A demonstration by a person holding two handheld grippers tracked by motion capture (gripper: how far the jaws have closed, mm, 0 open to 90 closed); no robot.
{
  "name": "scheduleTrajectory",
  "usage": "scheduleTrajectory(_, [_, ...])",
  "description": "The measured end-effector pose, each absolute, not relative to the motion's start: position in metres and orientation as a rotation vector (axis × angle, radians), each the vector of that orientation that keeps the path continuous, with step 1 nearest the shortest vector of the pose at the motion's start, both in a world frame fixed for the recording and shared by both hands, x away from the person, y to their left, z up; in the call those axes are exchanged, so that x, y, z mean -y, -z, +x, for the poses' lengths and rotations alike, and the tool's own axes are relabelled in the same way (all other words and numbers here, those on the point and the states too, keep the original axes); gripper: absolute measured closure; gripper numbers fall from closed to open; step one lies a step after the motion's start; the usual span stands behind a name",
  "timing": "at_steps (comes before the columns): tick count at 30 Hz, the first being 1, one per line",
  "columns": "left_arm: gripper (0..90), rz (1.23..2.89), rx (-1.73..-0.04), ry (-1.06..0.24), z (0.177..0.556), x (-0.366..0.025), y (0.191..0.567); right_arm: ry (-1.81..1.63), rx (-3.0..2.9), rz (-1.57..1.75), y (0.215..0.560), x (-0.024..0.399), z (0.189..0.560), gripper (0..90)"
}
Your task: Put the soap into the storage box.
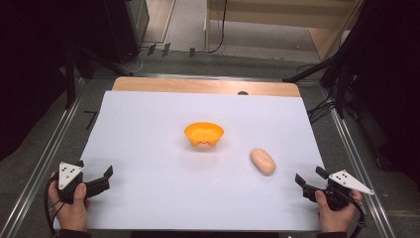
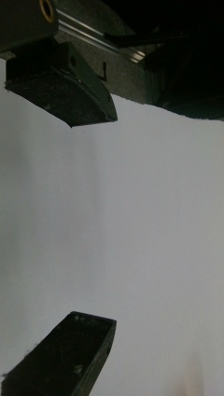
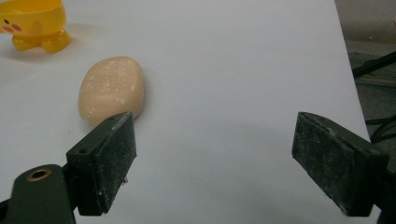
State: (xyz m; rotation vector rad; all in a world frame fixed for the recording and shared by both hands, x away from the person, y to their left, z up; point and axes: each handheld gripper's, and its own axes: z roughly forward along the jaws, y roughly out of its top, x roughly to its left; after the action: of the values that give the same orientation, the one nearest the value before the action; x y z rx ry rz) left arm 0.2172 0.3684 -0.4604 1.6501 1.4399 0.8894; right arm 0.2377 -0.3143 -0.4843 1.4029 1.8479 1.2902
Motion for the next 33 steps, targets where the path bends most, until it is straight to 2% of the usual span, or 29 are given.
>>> scheduleTrajectory(11, [4.6, 1.661, -1.443, -0.892, 0.218, -0.367, 0.461, -1.203, -1.916, 1.384, 0.482, 0.307, 0.240, 17.1])
scheduleTrajectory(14, [4.9, 1.689, -1.449, -0.879, 0.221, -0.367, 0.461, -1.140, -1.979, 1.363, 0.479, 0.300, 0.241, 23.8])
scheduleTrajectory(33, [6.2, 1.712, -1.442, -0.887, 0.221, -0.365, 0.461, -0.927, -2.200, 1.397, 0.472, 0.280, 0.262, 25.9])
